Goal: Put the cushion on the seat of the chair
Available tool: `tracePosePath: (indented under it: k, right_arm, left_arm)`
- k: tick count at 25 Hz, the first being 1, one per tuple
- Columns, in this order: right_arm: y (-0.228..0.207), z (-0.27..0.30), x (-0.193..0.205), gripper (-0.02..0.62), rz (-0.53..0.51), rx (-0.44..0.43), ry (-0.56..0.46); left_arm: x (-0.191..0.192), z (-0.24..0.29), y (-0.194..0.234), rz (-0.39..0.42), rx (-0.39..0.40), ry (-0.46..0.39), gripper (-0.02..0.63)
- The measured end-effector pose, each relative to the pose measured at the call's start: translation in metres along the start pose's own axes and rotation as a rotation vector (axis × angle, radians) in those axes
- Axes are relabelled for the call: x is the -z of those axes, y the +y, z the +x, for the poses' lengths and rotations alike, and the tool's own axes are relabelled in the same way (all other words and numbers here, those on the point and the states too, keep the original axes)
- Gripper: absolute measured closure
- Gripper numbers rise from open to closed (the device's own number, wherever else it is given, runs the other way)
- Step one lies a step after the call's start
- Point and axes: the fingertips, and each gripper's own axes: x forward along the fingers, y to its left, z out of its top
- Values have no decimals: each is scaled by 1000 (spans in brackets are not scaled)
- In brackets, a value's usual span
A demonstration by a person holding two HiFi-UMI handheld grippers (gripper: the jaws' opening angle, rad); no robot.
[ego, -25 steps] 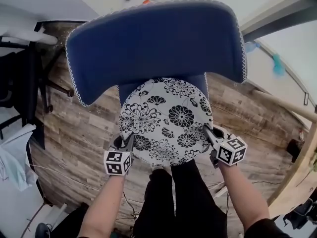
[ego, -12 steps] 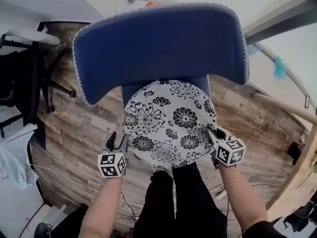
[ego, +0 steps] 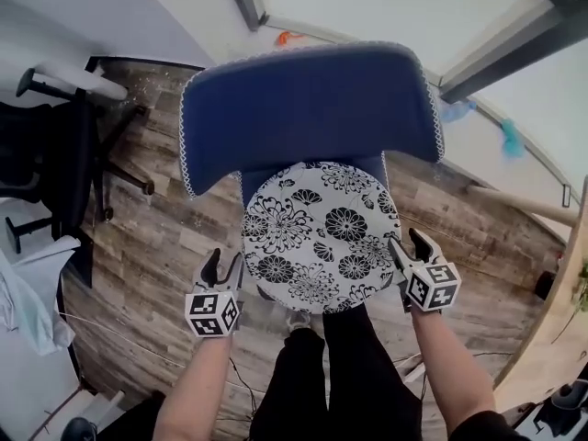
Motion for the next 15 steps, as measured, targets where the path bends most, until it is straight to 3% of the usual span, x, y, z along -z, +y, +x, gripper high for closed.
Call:
tracePosePath:
  k: [4,7,10,15]
  right_arm:
    - [30,-23,-35,362,2,-87,-164]
    - [52,-45,-55,393,-54,-103,-264]
    - [65,-66,-60,430,-94,-86,-293]
    - [79,-97,-62,484,-64,-58,-271]
  left_arm:
    - [-15,-10,-6,20,19,-35,396]
    - [-22,-16,-14,9,43,-53,396]
    - [-29,-29,-29,19,59,-71,396]
    - [-63,-54,-48,24,83,-130,396]
